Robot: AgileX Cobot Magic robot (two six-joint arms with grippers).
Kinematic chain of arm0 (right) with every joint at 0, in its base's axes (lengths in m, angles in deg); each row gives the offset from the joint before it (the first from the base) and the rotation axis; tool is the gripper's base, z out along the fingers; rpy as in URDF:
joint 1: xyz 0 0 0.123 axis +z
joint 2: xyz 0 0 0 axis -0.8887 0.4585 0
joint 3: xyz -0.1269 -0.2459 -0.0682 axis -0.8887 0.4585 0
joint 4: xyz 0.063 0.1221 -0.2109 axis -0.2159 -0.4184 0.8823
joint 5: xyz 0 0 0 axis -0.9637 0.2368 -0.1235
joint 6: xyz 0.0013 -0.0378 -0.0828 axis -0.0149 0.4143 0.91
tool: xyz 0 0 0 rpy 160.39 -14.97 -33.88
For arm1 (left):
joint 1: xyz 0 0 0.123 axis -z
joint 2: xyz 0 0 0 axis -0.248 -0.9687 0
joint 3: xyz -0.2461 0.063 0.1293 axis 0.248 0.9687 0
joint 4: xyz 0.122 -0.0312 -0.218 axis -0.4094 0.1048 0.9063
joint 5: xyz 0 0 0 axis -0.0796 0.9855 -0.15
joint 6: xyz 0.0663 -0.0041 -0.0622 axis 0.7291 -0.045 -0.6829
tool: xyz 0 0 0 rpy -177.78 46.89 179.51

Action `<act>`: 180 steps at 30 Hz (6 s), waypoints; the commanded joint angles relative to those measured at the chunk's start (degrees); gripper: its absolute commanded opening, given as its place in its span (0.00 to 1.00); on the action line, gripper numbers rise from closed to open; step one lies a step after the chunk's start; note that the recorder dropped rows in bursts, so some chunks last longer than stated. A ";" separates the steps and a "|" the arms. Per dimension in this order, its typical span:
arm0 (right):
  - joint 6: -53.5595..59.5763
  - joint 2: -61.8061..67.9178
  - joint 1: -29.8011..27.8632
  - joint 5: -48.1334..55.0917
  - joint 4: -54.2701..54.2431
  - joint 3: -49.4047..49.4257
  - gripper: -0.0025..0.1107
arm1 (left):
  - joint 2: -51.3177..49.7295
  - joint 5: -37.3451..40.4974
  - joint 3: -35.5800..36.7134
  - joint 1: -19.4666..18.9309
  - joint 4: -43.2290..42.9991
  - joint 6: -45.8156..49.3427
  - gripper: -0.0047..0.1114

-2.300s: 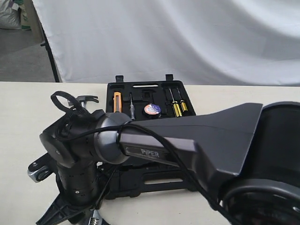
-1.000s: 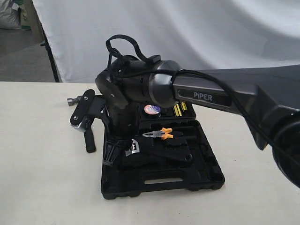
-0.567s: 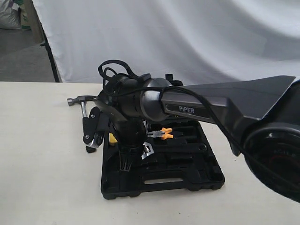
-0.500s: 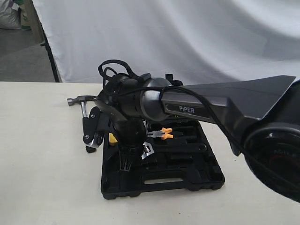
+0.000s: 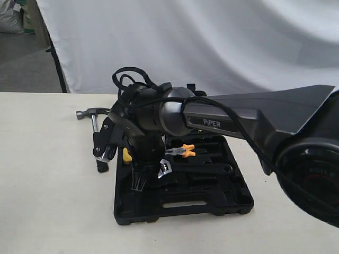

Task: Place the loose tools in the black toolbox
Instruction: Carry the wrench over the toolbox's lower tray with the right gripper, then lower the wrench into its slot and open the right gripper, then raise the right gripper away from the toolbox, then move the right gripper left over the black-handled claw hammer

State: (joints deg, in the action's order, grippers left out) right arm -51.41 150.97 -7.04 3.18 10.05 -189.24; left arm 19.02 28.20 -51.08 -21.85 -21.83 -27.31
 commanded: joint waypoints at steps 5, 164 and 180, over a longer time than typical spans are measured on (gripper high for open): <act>-2.38 -0.26 -0.11 -1.47 -0.32 0.17 0.02 | 0.18 -0.41 -0.15 -1.45 -0.25 -0.27 0.05; -5.57 -4.42 -4.76 -33.48 -42.90 9.11 0.63 | 0.18 -0.41 -0.15 -1.45 -0.25 -0.27 0.05; -5.41 20.78 -4.19 -22.84 -33.10 -23.32 0.60 | 0.18 -0.41 -0.15 -1.45 -0.25 -0.27 0.05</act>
State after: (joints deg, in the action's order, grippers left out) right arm -57.26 169.57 -11.01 -23.59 -25.49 -210.17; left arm 19.02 28.20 -51.08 -21.85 -21.83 -27.31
